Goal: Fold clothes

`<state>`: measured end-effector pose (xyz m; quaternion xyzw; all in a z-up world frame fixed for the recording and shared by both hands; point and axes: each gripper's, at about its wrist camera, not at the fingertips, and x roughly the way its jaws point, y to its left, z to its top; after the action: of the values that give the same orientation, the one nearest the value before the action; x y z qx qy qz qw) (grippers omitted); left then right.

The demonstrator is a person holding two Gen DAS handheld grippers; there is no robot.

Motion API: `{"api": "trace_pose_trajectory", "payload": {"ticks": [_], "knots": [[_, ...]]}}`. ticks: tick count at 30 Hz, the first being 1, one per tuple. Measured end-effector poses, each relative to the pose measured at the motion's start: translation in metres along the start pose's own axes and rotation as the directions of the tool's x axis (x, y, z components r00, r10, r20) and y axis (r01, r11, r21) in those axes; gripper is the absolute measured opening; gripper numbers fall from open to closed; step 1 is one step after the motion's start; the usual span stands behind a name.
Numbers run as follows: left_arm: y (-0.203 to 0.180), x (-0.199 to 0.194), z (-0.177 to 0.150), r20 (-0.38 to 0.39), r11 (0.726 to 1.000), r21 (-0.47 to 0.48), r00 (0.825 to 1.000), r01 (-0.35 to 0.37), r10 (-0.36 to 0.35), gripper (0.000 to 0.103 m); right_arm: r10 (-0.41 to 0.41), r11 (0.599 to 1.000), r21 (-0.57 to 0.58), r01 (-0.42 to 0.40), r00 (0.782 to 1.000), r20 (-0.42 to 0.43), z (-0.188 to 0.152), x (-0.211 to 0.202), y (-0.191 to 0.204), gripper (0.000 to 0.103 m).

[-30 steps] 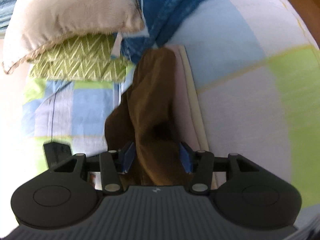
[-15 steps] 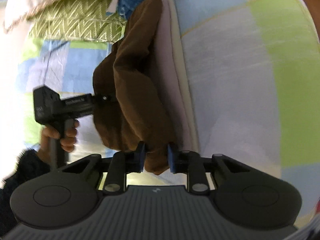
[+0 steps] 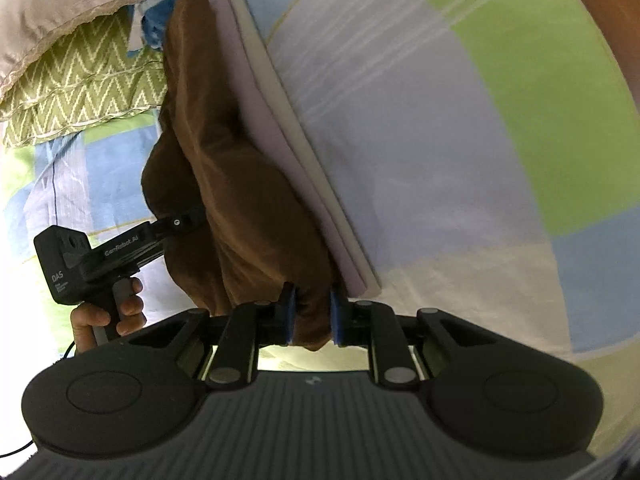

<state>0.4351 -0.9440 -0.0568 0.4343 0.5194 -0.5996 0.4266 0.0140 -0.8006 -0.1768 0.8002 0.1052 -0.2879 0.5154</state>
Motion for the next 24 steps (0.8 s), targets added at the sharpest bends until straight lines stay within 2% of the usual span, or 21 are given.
{"api": "trace_pose_trajectory", "payload": {"ticks": [2,4,5,8,9,11,12,14,17,19,22,24], "knots": [[0.001,-0.002,-0.001,-0.004,1.0,-0.001,1.0,-0.002,0.002,0.037,-0.108,0.983,-0.145,0.11,0.994,0.027,-0.003,-0.008,0.022,0.039],[0.001,-0.005,-0.003,-0.006,1.0,-0.001,1.0,-0.003,0.003,0.037,-0.19,0.903,-0.364,0.227,0.973,0.134,-0.011,-0.022,0.053,0.039],[0.001,-0.007,-0.003,-0.009,1.0,0.002,1.0,-0.006,0.006,0.037,-0.214,0.843,-0.459,0.282,0.957,0.196,-0.015,-0.029,0.068,0.038],[-0.001,-0.011,-0.007,-0.032,0.999,0.025,0.999,-0.036,0.036,0.039,-0.182,0.713,-0.612,0.341,0.934,0.308,-0.013,-0.037,0.095,0.033],[-0.001,-0.012,-0.008,-0.042,0.998,0.034,0.998,-0.048,0.05,0.041,-0.16,0.666,-0.662,0.344,0.933,0.324,-0.01,-0.034,0.104,0.029],[-0.002,-0.013,-0.009,-0.055,0.996,0.046,0.995,-0.078,0.08,0.045,-0.113,0.584,-0.745,0.323,0.941,0.32,-0.004,-0.024,0.121,0.027],[-0.001,-0.015,-0.011,-0.06,0.994,0.052,0.993,-0.098,0.101,0.046,-0.104,0.561,-0.767,0.311,0.946,0.307,0.0,-0.015,0.125,0.027],[0.003,-0.018,-0.015,-0.061,0.992,0.04,0.991,-0.12,0.122,0.05,-0.127,0.532,-0.79,0.306,0.951,0.283,0.007,0.002,0.129,0.026],[0.012,-0.027,-0.026,-0.054,0.988,-0.003,0.986,-0.155,0.155,0.056,-0.208,0.507,-0.788,0.35,0.937,0.282,0.015,0.02,0.126,0.027],[0.017,-0.037,-0.037,-0.033,0.984,-0.055,0.985,-0.172,0.17,0.056,-0.215,0.514,-0.785,0.346,0.938,0.273,0.015,0.016,0.127,0.027],[0.019,-0.06,-0.055,0.02,0.975,-0.133,0.983,-0.177,0.181,0.053,-0.217,0.495,-0.799,0.342,0.939,0.267,0.014,0.003,0.137,0.027],[0.02,-0.072,-0.065,0.063,0.969,-0.204,0.986,-0.137,0.153,0.054,-0.218,0.482,-0.809,0.336,0.941,0.261,0.019,-0.013,0.141,0.027]]}}
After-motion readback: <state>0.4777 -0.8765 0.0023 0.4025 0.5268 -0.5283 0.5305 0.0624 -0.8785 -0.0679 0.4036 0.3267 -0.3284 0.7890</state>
